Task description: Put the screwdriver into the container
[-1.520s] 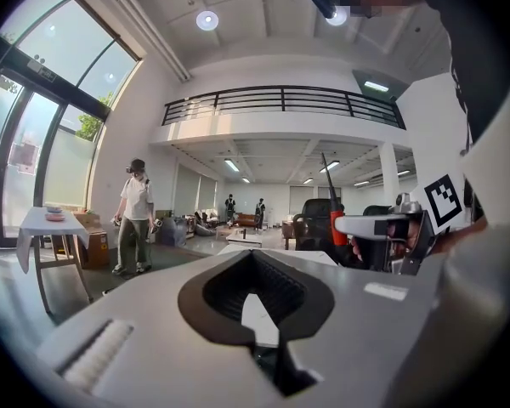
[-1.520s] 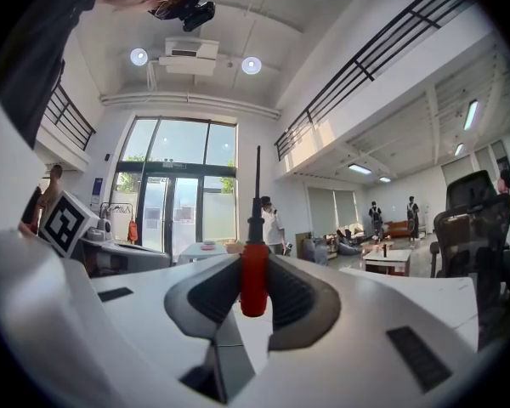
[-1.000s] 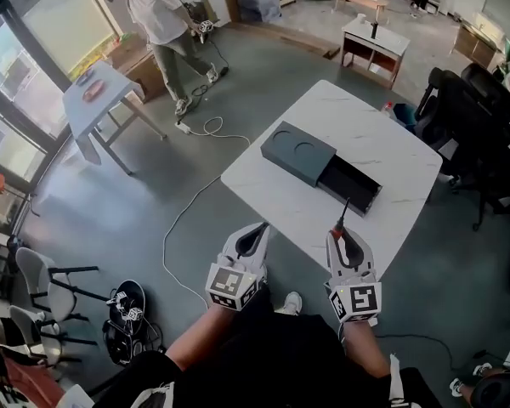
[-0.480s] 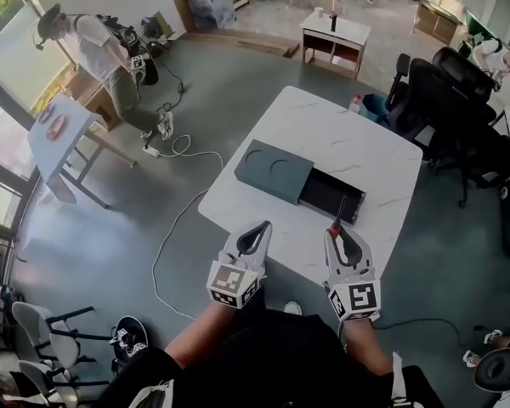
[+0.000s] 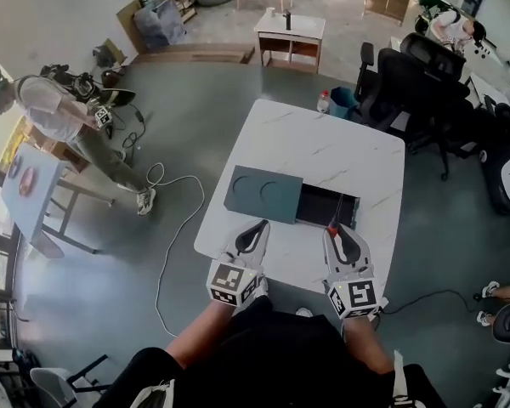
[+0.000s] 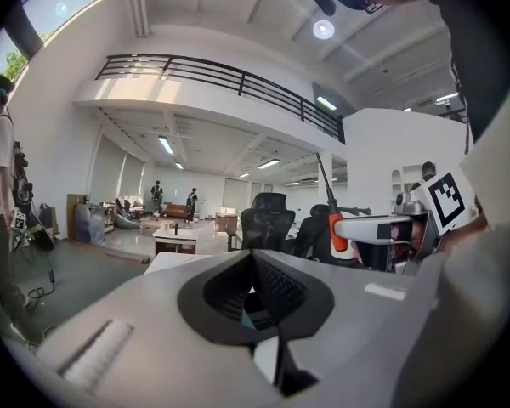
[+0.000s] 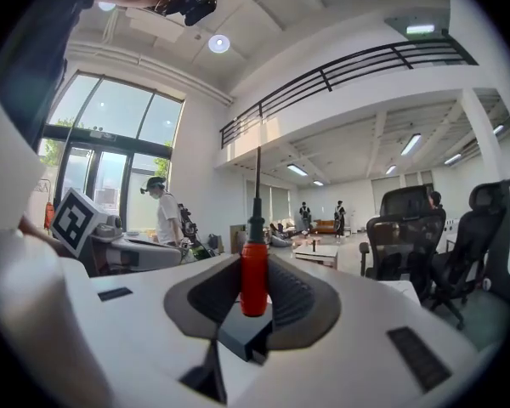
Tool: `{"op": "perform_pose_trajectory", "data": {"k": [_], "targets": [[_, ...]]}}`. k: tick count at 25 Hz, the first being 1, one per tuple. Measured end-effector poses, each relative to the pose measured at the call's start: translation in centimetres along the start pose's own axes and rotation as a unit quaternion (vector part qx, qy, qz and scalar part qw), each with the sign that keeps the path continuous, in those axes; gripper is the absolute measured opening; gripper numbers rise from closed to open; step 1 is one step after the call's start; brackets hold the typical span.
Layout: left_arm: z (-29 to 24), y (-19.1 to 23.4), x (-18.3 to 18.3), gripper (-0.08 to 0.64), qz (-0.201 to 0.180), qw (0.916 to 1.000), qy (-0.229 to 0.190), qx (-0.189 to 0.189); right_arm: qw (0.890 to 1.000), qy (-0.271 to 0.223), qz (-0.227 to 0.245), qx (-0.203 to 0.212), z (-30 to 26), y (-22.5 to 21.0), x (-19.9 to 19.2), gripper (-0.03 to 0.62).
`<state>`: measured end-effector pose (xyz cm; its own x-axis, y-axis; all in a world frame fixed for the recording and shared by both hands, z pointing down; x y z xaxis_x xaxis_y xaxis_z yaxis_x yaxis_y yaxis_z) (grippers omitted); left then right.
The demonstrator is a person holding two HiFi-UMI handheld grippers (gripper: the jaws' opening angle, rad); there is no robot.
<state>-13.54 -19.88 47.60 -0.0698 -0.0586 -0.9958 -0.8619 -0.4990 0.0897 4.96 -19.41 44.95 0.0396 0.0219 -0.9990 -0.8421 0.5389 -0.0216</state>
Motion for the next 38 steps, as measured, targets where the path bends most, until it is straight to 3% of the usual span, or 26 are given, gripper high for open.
{"op": "perform_pose_trajectory", "data": {"k": [8,13,20,26,32,38], "targets": [[-2.8,3.0,-0.7,0.009,0.009,0.9967,0.007,-0.081,0.996,0.026,0.007,-0.087,-1.8,-0.2,-1.8,0.097],[-3.4,4.0,-1.6,0.009,0.016,0.9944,0.015,-0.103,0.991,0.057,0.015,-0.119,-1.4,-0.5,-3.3,0.097],[-5.2,4.5,-2.2,0.009,0.025,0.9948,0.029,-0.095,0.985,0.123,0.069,-0.097,-2.2,-3.4,-5.3,0.097],[-6.2,4.8,-3.1,0.009,0.025,0.9955,0.043,-0.081,0.973,0.176,0.141,-0.052,-3.4,-5.4,-7.8,0.097],[-6.8,4.9,-4.2,0.009,0.027,0.9957,0.058,-0.067,0.939,0.251,0.236,0.019,-4.0,-7.3,-11.1,0.097],[-7.5,4.9,-5.0,0.009,0.027,0.9956,0.07,-0.056,0.886,0.325,0.314,0.1,-4.6,-9.3,-14.9,0.097]]}}
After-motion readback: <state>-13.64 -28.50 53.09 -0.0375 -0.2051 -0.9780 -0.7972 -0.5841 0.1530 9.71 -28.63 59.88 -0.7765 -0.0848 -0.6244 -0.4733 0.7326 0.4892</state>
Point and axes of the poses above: the fingertips, and each gripper's own axes: z backward along the fingers, y to its left, x out of its top, the point moved 4 cm from there along z, backward along the fingers, and after that the axes turned 8 degrees about -y, right-handed, at the moved point
